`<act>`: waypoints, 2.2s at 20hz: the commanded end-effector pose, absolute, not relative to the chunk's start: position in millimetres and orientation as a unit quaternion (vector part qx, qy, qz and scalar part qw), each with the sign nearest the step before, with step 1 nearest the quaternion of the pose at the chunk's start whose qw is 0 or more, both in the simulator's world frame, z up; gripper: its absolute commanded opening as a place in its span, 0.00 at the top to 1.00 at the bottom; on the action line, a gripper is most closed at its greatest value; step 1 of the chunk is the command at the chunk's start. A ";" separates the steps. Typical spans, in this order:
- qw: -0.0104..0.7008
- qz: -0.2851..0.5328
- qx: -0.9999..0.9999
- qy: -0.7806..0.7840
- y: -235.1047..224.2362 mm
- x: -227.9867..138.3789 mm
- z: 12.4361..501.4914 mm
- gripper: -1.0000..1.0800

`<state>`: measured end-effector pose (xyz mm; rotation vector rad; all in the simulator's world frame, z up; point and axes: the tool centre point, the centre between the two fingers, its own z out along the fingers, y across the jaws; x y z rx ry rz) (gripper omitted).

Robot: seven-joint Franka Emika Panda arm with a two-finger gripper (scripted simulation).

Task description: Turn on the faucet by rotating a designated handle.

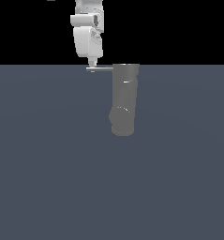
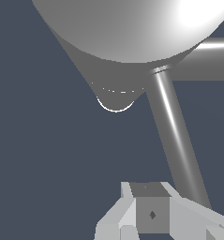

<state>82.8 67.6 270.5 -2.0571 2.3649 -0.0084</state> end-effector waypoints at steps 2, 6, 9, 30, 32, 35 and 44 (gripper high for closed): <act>0.000 0.000 -0.657 0.754 68.7 70.1 270.4 1.00; 0.000 0.000 -0.657 0.754 69.6 60.2 270.4 1.00; 0.000 0.000 -0.657 0.754 70.3 52.6 270.4 1.00; 0.001 -0.002 -0.657 0.754 44.2 9.1 270.2 1.00; 0.001 -0.001 -0.657 0.754 40.0 3.8 270.3 1.00; 0.001 -0.001 -0.657 0.754 33.7 -4.3 270.4 1.00; 0.000 0.000 -0.657 0.754 14.3 -28.5 270.5 1.00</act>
